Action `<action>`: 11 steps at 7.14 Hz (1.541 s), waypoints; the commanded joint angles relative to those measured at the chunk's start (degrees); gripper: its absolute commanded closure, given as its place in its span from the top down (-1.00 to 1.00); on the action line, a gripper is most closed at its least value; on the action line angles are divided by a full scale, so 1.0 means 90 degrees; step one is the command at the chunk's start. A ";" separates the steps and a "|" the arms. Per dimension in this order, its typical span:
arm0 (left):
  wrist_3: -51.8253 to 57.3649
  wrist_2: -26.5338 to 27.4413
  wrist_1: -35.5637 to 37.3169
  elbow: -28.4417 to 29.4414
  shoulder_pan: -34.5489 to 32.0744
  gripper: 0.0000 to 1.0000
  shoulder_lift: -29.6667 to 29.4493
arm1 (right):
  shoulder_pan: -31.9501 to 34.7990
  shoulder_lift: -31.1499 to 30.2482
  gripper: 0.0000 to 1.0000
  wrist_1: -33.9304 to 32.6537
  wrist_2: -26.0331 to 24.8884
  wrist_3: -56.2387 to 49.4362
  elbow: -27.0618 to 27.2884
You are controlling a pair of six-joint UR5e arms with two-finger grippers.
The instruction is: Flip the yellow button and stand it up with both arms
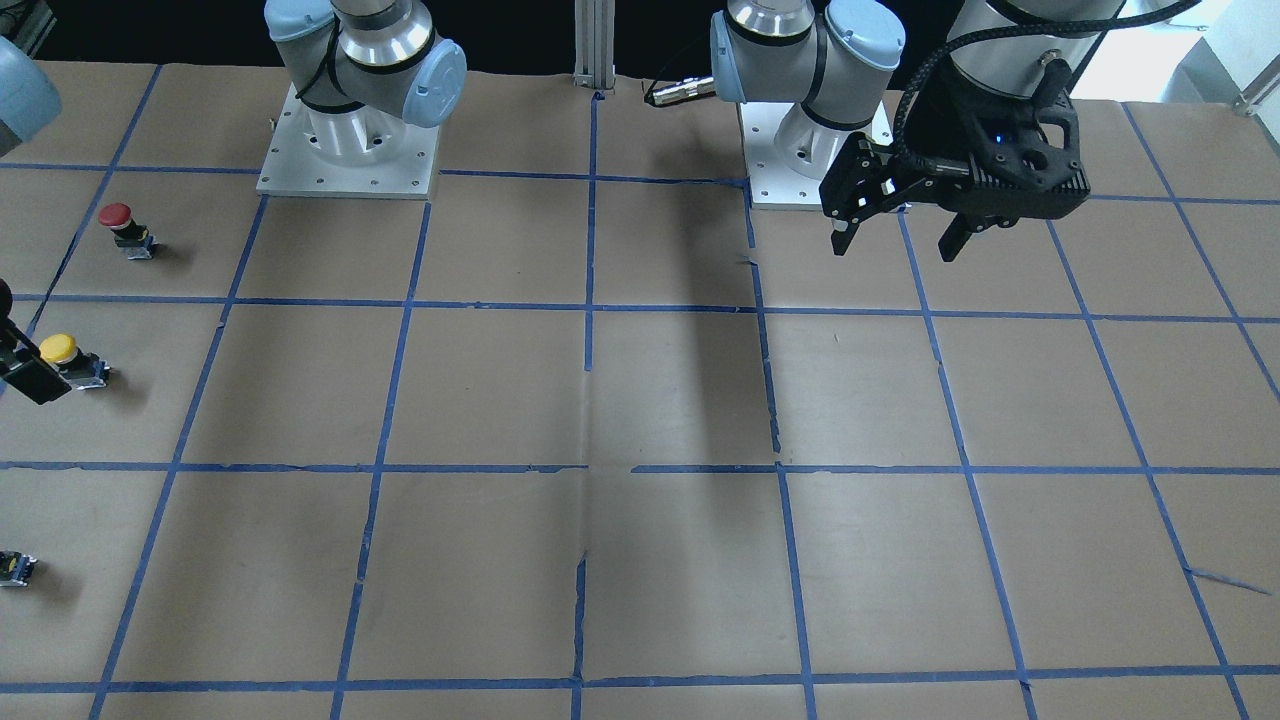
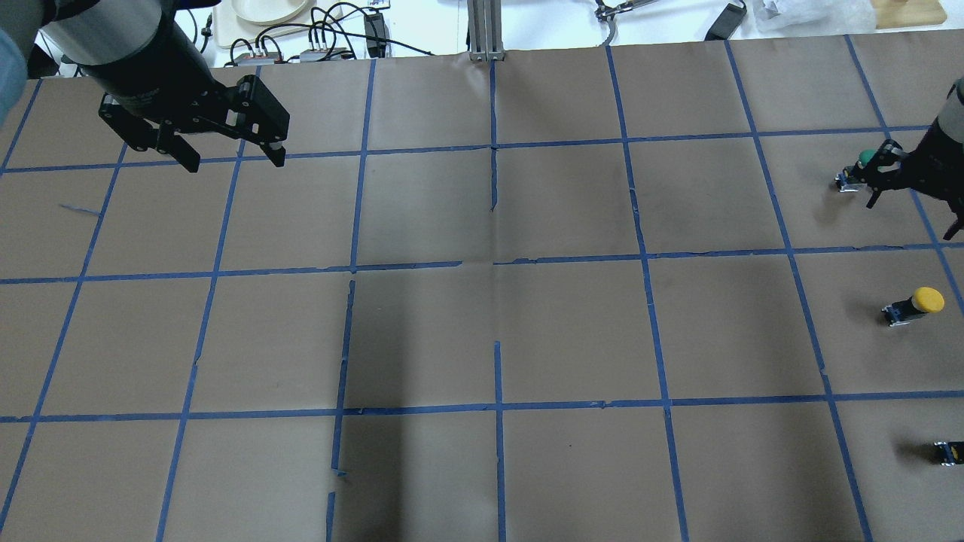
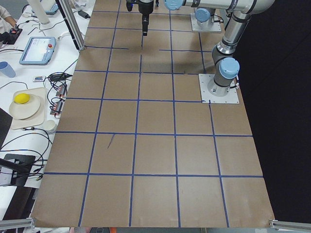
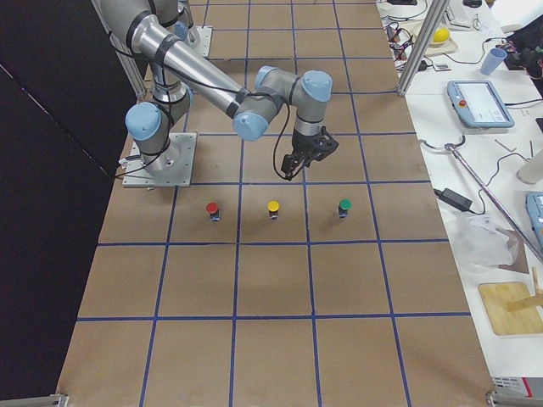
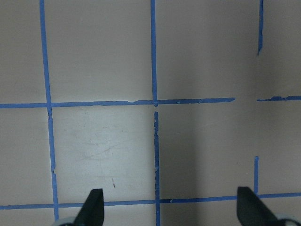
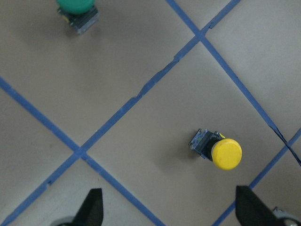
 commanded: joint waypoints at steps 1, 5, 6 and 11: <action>0.0016 0.0012 -0.0004 0.0008 -0.0011 0.99 0.0019 | 0.0834 -0.0628 1.00 0.1140 0.0485 -0.0848 -0.0518; 0.0017 0.0012 -0.0004 -0.0001 -0.0001 0.99 -0.0010 | 0.3015 -0.1558 1.00 0.2457 0.0954 -0.0890 -0.0675; 0.0016 0.0012 -0.0004 -0.0001 -0.0001 0.99 0.0009 | 0.2998 -0.1549 1.00 0.2683 0.1315 -0.0899 -0.0792; -0.0013 0.0012 -0.0013 0.0008 -0.0040 0.99 -0.0030 | 0.2686 -0.1559 1.00 0.3017 0.0831 -0.0841 -0.0666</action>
